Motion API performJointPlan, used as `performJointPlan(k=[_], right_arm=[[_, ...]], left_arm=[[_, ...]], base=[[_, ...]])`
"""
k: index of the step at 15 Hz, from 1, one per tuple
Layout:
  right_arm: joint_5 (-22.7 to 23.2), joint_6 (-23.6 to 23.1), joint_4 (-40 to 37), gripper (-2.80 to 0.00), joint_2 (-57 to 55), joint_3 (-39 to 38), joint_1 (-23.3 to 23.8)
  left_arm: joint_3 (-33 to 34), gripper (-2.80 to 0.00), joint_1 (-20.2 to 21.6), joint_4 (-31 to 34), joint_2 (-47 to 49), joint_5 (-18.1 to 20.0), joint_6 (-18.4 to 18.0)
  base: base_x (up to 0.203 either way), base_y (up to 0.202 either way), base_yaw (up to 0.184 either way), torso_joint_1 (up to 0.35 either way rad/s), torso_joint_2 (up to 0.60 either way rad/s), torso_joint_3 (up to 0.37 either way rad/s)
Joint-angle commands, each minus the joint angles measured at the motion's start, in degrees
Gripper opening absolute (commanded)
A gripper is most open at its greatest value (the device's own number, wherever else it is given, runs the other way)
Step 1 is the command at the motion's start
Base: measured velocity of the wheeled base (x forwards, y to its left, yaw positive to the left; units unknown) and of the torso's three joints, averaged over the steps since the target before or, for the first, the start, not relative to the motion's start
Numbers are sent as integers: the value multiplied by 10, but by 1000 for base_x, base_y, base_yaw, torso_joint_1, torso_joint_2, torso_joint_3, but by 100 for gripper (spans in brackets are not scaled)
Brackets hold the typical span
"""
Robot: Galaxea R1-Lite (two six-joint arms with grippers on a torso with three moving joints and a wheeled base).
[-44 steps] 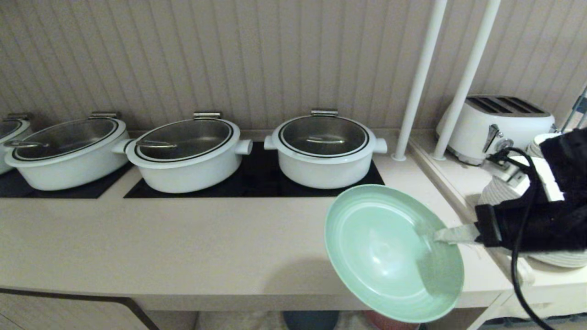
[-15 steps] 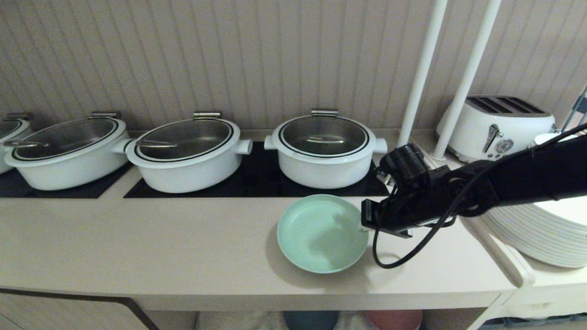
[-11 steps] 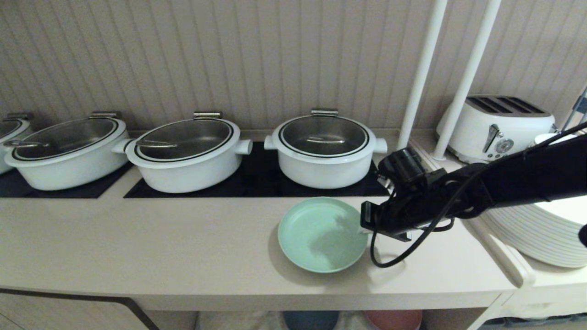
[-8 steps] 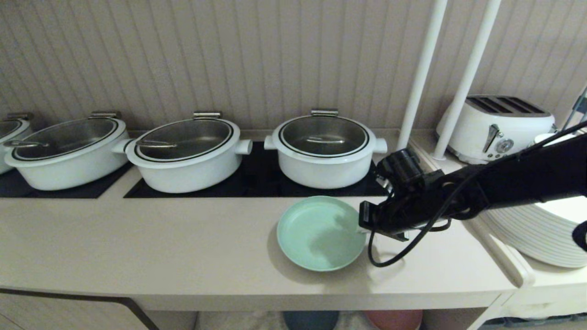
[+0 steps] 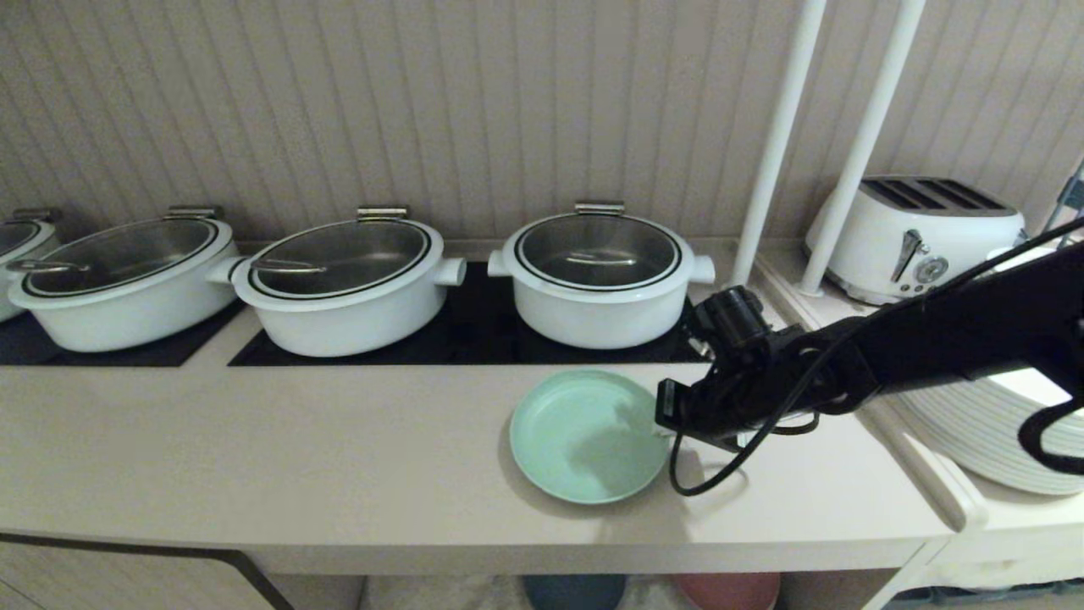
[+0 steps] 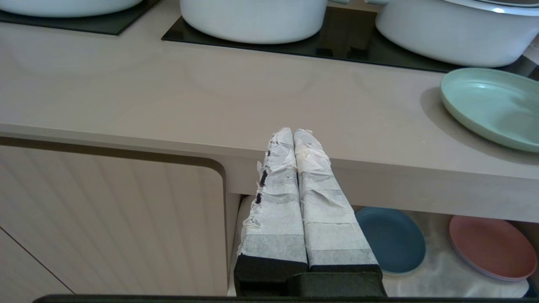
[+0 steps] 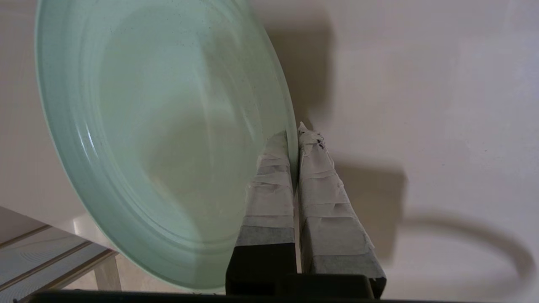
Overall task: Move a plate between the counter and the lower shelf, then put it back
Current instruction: Put the plate
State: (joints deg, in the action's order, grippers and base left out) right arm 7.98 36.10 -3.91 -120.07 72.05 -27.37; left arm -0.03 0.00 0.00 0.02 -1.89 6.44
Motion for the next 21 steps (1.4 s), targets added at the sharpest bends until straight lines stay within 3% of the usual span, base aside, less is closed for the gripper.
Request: performJointPlan(k=[1,12,13,21], right_arm=[[0,3,0,-280,-6,0,0],[-1,5,1,-280,-15,3,2],[-3,4,7,0,-15,2,2],[-3,2,26,0,-5,-1,4]], left_arm=[[0,-280,0,0,0,0,1],[0,-280,0,0,0,0,1],[0,-280,0,0,0,0,1],[0,-280,0,0,0,0,1]], base=[[0,0,0,0,0,0],[0,0,0,0,0,0],[0,0,0,0,0,0],[0,0,0,0,0,0]])
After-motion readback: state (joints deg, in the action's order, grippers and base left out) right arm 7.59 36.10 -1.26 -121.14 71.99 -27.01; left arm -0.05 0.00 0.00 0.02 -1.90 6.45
